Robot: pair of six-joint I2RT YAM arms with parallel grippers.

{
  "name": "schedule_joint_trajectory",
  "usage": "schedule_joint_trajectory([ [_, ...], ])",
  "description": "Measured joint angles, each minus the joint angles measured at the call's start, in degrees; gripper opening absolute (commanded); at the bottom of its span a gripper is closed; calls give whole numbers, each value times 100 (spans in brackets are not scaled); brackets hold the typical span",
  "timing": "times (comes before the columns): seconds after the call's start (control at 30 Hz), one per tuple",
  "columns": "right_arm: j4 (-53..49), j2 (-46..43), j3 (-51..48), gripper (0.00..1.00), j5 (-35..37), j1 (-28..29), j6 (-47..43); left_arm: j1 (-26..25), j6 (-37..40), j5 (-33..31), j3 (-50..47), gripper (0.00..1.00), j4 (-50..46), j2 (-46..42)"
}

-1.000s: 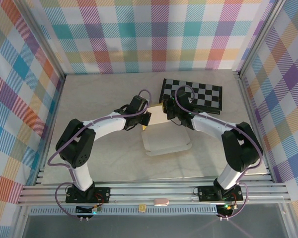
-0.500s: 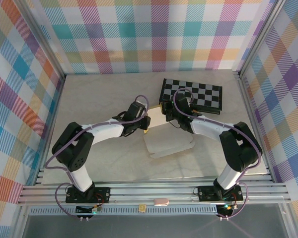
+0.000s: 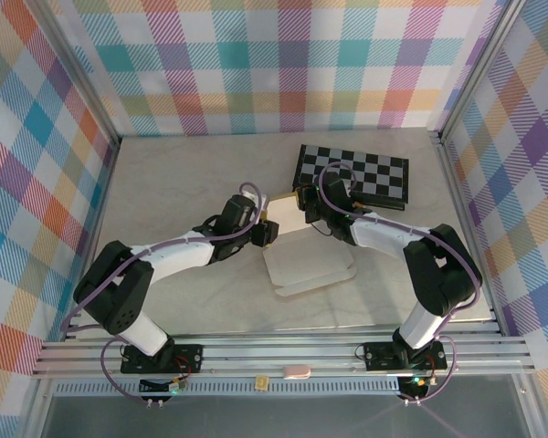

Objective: Fold the paper box

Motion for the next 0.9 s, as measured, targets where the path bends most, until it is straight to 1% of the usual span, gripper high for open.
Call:
schedule_joint_trajectory([
  [0.23,92,0,-184,0,7,0,-26,-4,-105,195,-223,63,92,-490],
  [0.33,116,0,-225,0,42,0,-35,-4,-177,229,-304,63,90,-715],
  [0.37,118,0,-225,0,46,0,-35,-4,-212,227,-339,61,79,-813],
  [0.43,122,0,-225,0,63,0,-35,-4,-275,208,-433,57,42,-1045],
  [0.53,125,0,-225,0,74,0,-37,50,-407,208,-671,43,26,-1419],
  [0.6,127,0,-225,0,87,0,-37,138,-496,234,-833,33,46,-1519],
  [0.67,129,0,-225,0,85,0,-37,289,-588,282,-1008,28,50,-1508],
  [0.77,129,0,-225,0,83,0,-37,535,-688,363,-1189,28,66,-1351],
  [0.9,138,0,-225,0,83,0,-39,684,-684,605,-1163,35,341,-833],
])
